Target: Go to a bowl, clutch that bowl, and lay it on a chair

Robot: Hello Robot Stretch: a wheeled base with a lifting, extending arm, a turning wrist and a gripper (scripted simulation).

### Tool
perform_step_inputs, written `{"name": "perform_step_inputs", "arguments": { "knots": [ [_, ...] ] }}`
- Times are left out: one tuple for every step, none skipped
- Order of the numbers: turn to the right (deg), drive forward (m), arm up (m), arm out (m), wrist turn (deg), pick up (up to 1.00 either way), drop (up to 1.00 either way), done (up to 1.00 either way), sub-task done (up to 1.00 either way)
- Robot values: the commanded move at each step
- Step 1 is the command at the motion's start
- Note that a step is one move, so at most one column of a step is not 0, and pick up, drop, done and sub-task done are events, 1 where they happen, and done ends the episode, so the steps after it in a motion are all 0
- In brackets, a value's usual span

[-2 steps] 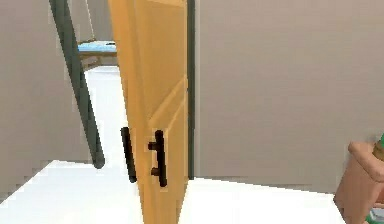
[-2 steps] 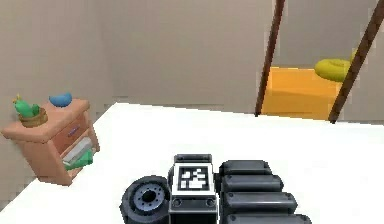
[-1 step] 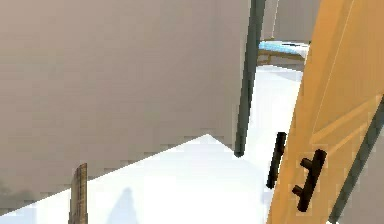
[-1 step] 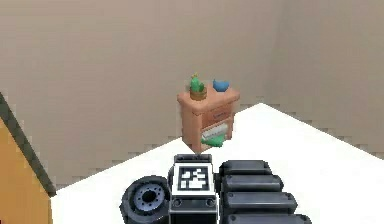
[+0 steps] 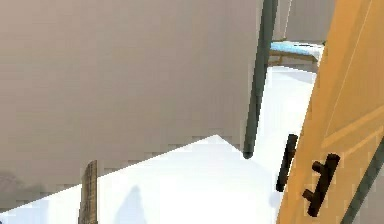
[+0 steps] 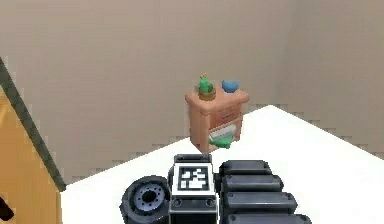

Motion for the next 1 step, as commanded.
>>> {"name": "perform_step_inputs", "arguments": {
  "knots": [
    [45.0,0.0,0.0,0.0,0.0,0.0,0.0,0.0,0.0]
  ]
}}
